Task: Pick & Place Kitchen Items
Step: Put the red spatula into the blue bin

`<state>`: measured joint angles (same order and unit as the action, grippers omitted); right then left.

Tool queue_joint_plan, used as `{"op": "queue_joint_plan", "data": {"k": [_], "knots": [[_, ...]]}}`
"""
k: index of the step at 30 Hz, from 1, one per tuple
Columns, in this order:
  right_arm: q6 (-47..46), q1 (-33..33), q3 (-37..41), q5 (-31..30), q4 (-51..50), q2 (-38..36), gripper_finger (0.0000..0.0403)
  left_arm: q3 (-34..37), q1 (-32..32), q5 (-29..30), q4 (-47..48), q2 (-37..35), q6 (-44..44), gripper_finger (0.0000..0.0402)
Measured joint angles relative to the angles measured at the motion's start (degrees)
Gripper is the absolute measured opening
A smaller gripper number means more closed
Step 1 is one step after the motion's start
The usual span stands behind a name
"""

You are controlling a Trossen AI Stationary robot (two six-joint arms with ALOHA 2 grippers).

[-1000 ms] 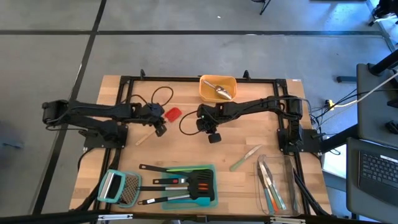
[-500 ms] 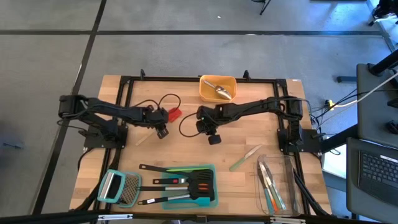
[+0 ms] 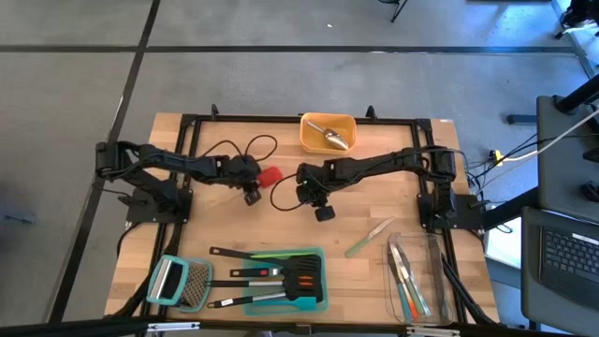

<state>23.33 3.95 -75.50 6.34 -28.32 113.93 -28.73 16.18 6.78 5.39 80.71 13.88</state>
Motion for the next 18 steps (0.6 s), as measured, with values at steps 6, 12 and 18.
{"op": "queue_joint_plan", "data": {"k": [6,12,18], "knots": [[-0.2,0.0,0.0,0.1,-1.4,0.0,0.0061,0.0,1.4,-5.1,-4.9,3.1,-2.3,0.0114],[-0.4,0.0,0.0,0.1,-2.4,0.0,0.0061,-0.4,0.8,-4.6,-8.3,8.0,-3.1,0.0103],[-0.4,0.0,0.0,0.0,-3.0,-0.2,0.0061,-0.8,-0.4,-4.4,-11.2,8.2,-3.8,0.0105]]}}
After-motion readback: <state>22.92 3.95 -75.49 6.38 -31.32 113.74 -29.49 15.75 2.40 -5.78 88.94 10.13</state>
